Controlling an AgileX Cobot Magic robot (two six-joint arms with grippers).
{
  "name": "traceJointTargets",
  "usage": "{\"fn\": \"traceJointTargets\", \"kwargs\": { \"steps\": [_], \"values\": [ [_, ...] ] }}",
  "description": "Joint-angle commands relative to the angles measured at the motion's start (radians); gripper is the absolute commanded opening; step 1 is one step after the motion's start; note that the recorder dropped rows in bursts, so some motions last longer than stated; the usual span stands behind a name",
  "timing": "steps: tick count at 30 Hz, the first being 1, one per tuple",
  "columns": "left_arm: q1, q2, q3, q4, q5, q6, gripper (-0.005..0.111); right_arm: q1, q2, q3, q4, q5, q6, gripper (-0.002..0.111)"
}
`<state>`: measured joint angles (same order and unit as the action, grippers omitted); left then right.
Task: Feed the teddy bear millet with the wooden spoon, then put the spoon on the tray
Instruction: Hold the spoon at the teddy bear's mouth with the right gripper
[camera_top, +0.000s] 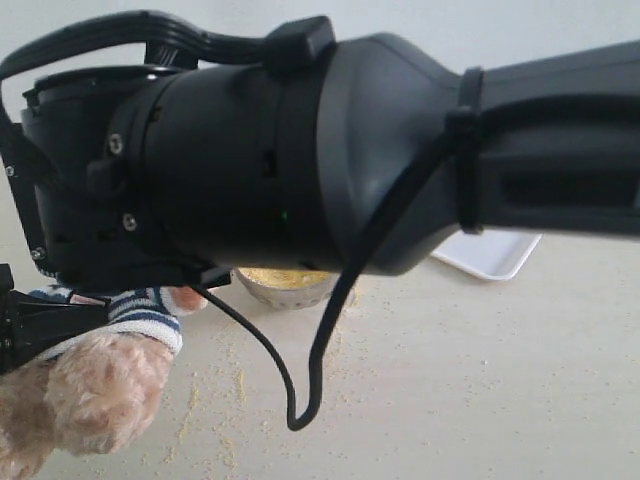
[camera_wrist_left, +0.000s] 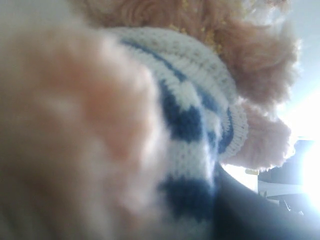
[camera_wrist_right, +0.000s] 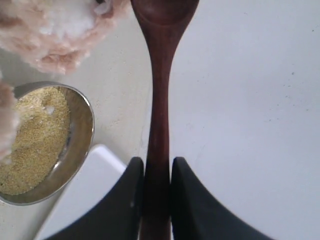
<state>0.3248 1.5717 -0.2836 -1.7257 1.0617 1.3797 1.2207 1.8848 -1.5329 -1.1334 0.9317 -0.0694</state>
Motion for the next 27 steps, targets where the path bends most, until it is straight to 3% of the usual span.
{"fn": "traceJointTargets", "kwargs": {
  "steps": [1,17,27],
  "values": [
    [-0.001,-0.001,0.002,-0.019,0.034,0.011,0.005,0.008,0.000,-0.002,0.008,0.006,0.017,0.000],
    [-0.001,-0.001,0.002,-0.019,0.034,0.011,0.005,-0.014,-0.015,-0.002,0.231,0.002,0.064,0.000],
    [-0.001,-0.001,0.002,-0.019,0.034,0.031,0.005,-0.170,-0.114,-0.002,0.453,-0.033,0.051,0.000]
  ]
}}
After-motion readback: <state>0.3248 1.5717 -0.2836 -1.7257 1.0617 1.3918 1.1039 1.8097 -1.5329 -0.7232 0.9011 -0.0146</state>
